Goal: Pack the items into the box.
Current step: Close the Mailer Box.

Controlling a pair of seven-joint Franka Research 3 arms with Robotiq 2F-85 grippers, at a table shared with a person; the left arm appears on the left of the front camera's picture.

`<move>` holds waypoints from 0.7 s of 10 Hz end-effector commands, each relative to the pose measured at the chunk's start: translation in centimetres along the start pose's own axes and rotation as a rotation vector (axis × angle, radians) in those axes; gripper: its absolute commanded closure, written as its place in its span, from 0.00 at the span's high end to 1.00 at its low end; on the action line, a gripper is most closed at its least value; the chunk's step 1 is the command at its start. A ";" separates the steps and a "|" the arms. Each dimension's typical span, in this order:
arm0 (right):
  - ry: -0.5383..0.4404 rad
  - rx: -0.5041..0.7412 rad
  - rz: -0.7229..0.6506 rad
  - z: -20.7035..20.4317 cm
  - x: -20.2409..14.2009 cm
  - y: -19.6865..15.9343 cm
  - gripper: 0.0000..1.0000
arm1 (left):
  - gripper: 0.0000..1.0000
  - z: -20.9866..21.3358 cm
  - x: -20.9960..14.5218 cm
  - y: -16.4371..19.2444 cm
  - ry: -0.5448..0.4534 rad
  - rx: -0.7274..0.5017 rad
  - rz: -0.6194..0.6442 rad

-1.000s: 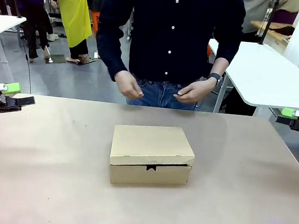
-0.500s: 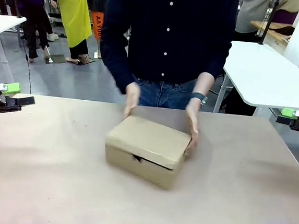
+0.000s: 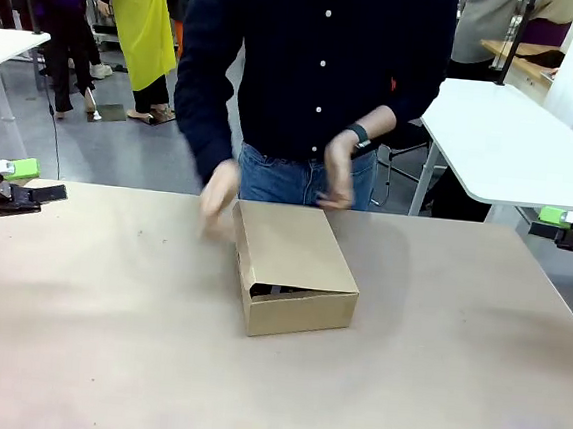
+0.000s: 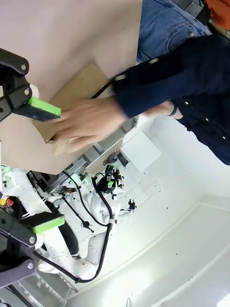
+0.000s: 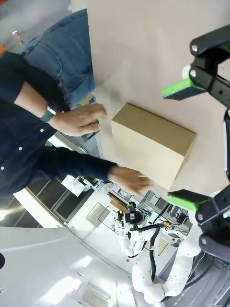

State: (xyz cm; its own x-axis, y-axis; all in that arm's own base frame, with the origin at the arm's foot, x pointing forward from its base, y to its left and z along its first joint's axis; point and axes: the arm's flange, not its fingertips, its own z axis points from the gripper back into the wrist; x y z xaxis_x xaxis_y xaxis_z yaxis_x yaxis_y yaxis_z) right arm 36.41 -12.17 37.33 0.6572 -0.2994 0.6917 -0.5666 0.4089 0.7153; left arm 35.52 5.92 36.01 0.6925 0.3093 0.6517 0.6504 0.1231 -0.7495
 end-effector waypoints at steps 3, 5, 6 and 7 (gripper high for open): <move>-0.008 0.008 0.003 -0.1 0.1 0.1 1.00 | 1.00 0.1 0.0 -0.1 -0.006 -0.010 -0.017; -0.008 0.008 0.003 -0.1 0.1 0.1 1.00 | 1.00 0.1 0.0 -0.1 -0.006 -0.010 -0.017; -0.008 0.008 0.003 -0.1 0.1 0.1 1.00 | 1.00 0.1 0.0 -0.1 -0.006 -0.010 -0.017; -0.008 0.008 0.003 -0.1 0.1 0.1 1.00 | 1.00 0.1 0.0 -0.1 -0.006 -0.010 -0.017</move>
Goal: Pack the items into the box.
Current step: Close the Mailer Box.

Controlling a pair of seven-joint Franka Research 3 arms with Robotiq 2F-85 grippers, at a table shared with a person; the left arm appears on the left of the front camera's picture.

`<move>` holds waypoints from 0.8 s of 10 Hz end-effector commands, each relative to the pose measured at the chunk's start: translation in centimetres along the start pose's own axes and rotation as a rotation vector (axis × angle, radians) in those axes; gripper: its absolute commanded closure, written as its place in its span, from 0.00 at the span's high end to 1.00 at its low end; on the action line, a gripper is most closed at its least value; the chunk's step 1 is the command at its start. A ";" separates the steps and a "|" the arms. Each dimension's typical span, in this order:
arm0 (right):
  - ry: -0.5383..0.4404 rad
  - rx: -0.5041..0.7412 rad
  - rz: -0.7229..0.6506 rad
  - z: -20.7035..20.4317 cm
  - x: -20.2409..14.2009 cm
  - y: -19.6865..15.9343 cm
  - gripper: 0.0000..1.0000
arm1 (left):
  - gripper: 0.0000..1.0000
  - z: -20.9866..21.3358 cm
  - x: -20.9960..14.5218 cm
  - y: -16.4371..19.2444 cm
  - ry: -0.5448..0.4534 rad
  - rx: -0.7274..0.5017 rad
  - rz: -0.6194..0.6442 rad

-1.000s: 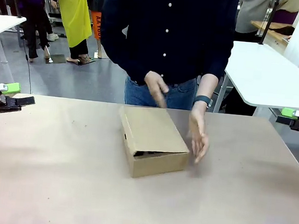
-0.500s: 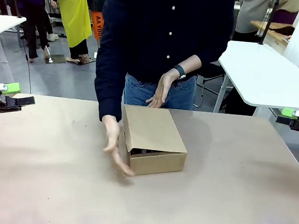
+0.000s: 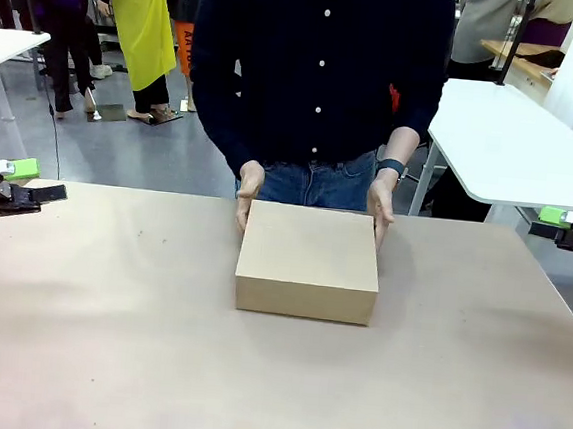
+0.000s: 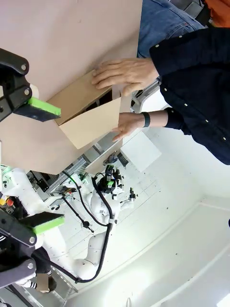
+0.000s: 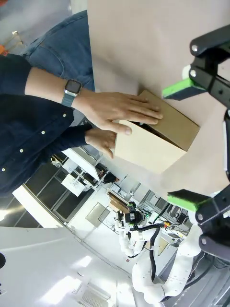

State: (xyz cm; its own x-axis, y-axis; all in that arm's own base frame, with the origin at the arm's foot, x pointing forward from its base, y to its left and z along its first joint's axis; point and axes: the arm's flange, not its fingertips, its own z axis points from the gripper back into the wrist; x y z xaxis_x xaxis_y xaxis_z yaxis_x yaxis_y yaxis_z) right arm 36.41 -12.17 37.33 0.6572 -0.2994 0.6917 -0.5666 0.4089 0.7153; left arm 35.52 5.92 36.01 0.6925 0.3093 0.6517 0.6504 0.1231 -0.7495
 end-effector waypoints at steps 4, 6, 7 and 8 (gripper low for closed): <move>-0.008 0.008 0.003 -0.1 0.1 0.1 1.00 | 1.00 0.1 0.0 -0.1 -0.006 -0.010 -0.017; -0.008 0.008 0.003 -0.1 0.1 0.1 1.00 | 1.00 0.1 0.0 -0.1 -0.006 -0.010 -0.017; -0.008 0.008 0.003 -0.1 0.1 0.1 1.00 | 1.00 0.1 0.0 -0.1 -0.006 -0.010 -0.017; -0.008 0.008 0.003 -0.1 0.1 0.1 1.00 | 1.00 0.1 0.0 -0.1 -0.006 -0.010 -0.017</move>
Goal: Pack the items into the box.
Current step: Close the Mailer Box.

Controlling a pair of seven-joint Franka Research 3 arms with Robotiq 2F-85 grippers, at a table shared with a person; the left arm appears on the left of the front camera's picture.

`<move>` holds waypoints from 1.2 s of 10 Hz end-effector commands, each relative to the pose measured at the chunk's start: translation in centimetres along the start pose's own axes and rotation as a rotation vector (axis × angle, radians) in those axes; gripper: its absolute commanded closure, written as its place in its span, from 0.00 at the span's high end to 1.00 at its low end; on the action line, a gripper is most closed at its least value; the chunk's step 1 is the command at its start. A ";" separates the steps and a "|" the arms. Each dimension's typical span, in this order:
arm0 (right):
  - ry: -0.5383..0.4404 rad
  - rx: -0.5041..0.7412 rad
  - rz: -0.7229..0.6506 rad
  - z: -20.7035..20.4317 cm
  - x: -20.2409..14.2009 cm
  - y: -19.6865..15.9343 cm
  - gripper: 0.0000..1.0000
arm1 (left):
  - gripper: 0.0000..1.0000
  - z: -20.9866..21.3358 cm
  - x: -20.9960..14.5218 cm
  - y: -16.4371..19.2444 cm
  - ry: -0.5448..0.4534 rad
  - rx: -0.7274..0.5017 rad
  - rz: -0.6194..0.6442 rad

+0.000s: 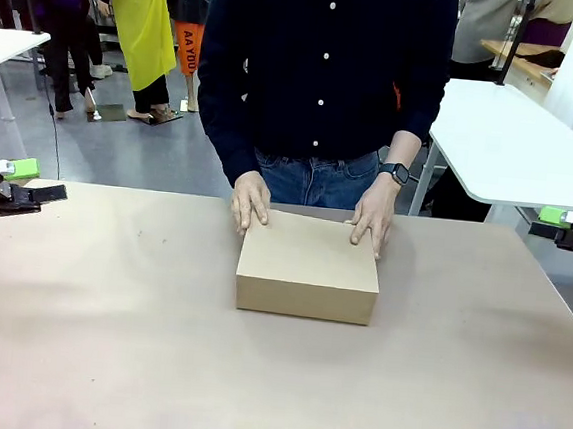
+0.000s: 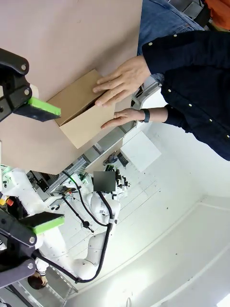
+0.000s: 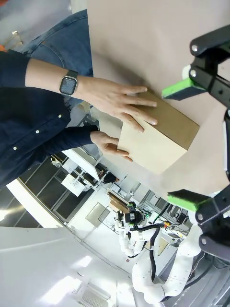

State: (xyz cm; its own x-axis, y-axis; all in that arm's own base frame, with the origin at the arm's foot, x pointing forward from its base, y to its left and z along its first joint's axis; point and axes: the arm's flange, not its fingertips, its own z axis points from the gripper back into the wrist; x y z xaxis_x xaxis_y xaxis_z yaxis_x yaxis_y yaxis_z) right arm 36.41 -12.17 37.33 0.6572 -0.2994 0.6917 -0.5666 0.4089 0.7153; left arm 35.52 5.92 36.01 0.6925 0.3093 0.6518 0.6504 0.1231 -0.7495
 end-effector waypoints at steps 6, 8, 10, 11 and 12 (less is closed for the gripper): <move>-0.008 0.008 0.003 -0.1 0.1 0.1 1.00 | 1.00 0.1 0.0 -0.1 -0.006 -0.010 -0.017; -0.008 0.008 0.003 -0.1 0.1 0.1 1.00 | 1.00 0.1 0.0 -0.1 -0.006 -0.010 -0.017; -0.008 0.008 0.003 -0.1 0.1 0.1 1.00 | 1.00 0.1 0.0 -0.1 -0.006 -0.010 -0.017; -0.008 0.008 0.003 -0.1 0.1 0.1 1.00 | 1.00 0.1 0.0 -0.1 -0.006 -0.010 -0.017; -0.008 0.008 0.003 -0.1 0.1 0.1 1.00 | 1.00 0.1 0.0 -0.1 -0.006 -0.010 -0.017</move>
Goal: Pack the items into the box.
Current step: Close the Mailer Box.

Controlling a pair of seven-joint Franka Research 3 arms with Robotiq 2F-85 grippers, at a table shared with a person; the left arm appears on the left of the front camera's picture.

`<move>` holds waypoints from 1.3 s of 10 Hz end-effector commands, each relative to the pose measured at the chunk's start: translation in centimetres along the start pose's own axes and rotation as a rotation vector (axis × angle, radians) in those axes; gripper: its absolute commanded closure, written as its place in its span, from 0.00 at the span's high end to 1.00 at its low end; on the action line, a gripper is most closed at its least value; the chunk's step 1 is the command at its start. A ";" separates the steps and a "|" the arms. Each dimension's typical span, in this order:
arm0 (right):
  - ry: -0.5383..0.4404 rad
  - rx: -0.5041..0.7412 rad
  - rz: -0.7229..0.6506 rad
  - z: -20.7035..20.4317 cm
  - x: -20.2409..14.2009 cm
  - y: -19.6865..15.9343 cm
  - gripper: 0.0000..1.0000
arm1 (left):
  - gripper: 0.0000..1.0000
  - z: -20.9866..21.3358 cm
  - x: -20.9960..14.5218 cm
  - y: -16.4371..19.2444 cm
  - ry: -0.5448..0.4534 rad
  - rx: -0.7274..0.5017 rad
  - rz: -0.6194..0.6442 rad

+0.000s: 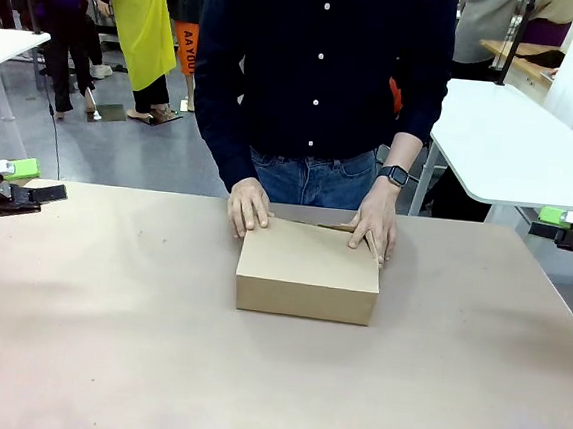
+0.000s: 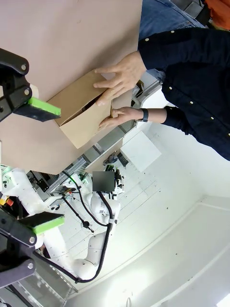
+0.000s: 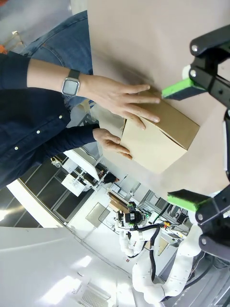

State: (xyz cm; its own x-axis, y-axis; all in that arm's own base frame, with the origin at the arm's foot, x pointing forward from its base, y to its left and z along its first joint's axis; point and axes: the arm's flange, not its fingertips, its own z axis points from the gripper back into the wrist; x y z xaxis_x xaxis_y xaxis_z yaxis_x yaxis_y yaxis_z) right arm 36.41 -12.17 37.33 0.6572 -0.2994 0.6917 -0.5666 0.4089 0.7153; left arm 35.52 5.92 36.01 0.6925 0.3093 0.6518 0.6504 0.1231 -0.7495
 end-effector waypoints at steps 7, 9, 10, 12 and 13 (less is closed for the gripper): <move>-0.008 0.008 0.003 -0.1 0.1 0.1 1.00 | 1.00 0.1 0.0 -0.1 -0.006 -0.010 -0.017; -0.008 0.008 0.003 -0.1 0.1 0.1 1.00 | 1.00 0.1 0.0 -0.1 -0.006 -0.010 -0.017; -0.008 0.008 0.003 -0.1 0.1 0.1 1.00 | 1.00 0.1 0.0 -0.1 -0.006 -0.010 -0.017; -0.008 0.008 0.003 -0.1 0.1 0.1 1.00 | 1.00 0.1 0.0 -0.1 -0.006 -0.010 -0.017; -0.008 0.008 0.003 -0.1 0.1 0.1 1.00 | 1.00 0.1 0.0 -0.1 -0.006 -0.010 -0.017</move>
State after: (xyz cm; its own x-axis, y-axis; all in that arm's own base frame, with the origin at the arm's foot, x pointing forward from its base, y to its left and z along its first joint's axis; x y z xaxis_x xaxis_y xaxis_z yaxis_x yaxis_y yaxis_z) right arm 36.41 -12.17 37.33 0.6572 -0.2994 0.6917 -0.5666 0.4089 0.7153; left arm 35.52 5.92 36.01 0.6925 0.3093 0.6518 0.6504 0.1231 -0.7495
